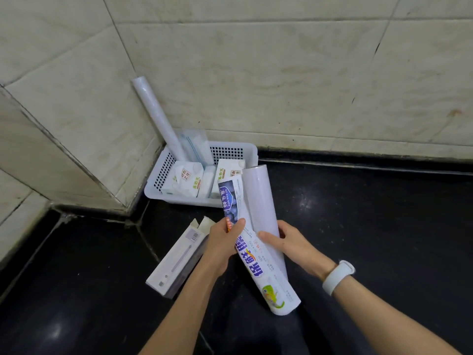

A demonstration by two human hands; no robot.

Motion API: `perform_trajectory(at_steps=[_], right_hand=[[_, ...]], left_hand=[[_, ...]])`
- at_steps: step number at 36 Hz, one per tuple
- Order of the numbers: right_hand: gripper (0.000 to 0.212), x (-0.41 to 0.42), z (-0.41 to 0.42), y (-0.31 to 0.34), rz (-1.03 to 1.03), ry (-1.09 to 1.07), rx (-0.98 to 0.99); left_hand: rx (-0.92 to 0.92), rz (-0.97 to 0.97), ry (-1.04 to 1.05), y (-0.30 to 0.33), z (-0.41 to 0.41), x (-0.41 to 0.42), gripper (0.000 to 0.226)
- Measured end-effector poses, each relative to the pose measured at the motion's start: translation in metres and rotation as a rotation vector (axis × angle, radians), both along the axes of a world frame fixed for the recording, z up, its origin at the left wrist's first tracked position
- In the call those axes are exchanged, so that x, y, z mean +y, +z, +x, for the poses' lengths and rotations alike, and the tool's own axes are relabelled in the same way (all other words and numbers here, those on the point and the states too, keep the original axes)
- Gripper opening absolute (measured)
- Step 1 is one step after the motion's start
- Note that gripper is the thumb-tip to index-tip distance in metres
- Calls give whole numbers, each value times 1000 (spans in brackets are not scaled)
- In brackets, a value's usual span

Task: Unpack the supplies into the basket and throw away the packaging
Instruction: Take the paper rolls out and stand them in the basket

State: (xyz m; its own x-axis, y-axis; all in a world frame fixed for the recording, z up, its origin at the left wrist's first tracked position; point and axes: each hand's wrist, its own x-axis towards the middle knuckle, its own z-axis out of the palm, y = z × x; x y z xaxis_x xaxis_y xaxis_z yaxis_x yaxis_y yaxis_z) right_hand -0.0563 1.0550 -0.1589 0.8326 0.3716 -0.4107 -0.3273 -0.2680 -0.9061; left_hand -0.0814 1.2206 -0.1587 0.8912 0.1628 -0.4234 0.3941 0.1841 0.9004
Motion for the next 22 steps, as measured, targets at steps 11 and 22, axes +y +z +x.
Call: perform_trajectory(at_steps=[11, 22], right_hand=[[37, -27, 43, -8, -89, -319, -115], [27, -7, 86, 1, -74, -267, -171]], left_hand=[[159, 810, -444, -40, 19, 29, 39], [87, 1051, -393, -48, 29, 29, 62]])
